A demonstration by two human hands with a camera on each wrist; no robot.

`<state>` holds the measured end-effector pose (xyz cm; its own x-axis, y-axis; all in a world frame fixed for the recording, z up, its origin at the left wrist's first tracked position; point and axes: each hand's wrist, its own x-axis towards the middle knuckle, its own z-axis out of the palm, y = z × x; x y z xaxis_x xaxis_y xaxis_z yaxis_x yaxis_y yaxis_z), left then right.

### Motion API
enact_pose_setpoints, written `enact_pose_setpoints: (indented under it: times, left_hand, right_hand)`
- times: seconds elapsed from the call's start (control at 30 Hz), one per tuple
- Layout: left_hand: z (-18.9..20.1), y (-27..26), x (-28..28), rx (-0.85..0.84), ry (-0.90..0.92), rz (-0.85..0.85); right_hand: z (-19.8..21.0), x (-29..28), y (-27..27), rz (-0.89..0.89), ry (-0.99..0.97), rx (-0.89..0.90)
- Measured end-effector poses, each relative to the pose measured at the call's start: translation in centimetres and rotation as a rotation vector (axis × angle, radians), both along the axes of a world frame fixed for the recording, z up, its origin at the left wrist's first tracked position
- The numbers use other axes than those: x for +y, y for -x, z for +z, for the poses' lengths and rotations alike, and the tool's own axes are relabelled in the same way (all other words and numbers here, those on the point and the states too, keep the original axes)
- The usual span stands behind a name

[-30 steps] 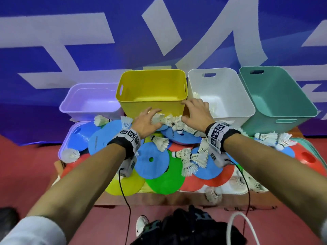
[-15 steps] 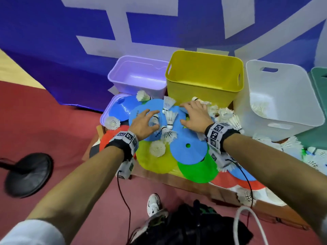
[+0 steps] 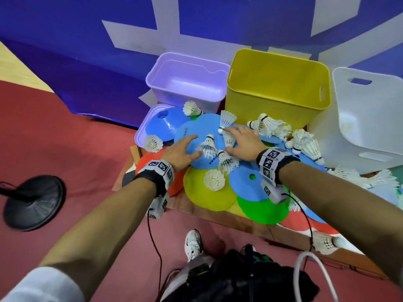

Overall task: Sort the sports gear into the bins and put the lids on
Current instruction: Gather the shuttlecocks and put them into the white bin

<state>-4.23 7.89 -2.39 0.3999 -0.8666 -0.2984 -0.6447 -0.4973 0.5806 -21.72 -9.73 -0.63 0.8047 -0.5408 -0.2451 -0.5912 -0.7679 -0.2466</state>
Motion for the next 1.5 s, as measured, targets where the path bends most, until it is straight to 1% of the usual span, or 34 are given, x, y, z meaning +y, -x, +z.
enact_pose_setpoints:
  times: [0.1,0.23,0.37,0.5,0.63,0.7,0.8,0.93,1.0,1.13,1.33,1.4,1.5]
  left_hand:
    - [0.0,0.2,-1.7,-0.029,-0.043,0.013]
    - [-0.3,0.9,-3.9,-0.02,-0.094,-0.017]
    - [-0.9,1.1,-5.4,-0.052,-0.148,-0.043]
    - [-1.2,1.0,-5.8,-0.031,-0.135,-0.055]
    - [-0.8,0.3,-5.6,0.023,-0.118,-0.034]
    - [-0.5,-0.3,-5.1,0.016,-0.105,-0.016]
    - [0.0,-1.5,-4.4,0.013,-0.064,0.021]
    - [0.5,-3.2,-3.9,0.022,-0.01,0.059]
    - [0.6,-3.7,-3.9,0.005,-0.009,0.058]
    - [0.2,-4.0,-4.0,-0.006,-0.042,0.029]
    - [-0.7,-4.0,-3.8,0.045,-0.051,0.004]
    - [-0.9,-4.1,-3.7,0.07,-0.061,-0.011]
    - [-1.0,-4.0,-3.8,0.091,-0.059,-0.005]
  right_hand:
    - [0.1,-1.0,0.5,-0.022,-0.014,0.027]
    - [0.6,-1.2,0.6,0.003,0.063,0.078]
    - [0.6,-1.1,0.0,0.022,0.095,0.15]
    - [0.2,-1.3,-0.8,0.02,0.096,0.184]
    - [0.3,-1.9,-1.9,0.002,0.125,0.151]
    - [0.6,-2.3,-2.8,0.002,0.136,0.166]
    - [0.8,-2.5,-4.0,0.011,0.118,0.159]
    - [1.5,-2.4,-5.4,-0.054,0.044,0.018]
    - [1.7,-2.2,-5.8,-0.076,0.024,-0.024]
    - [0.5,-2.1,-6.3,-0.099,-0.024,0.021]
    - [-0.5,-2.3,-6.1,-0.138,-0.072,0.031]
    - [-0.6,-2.5,-6.0,-0.112,-0.071,0.049]
    - [-0.8,-2.8,-5.9,-0.048,-0.065,0.124]
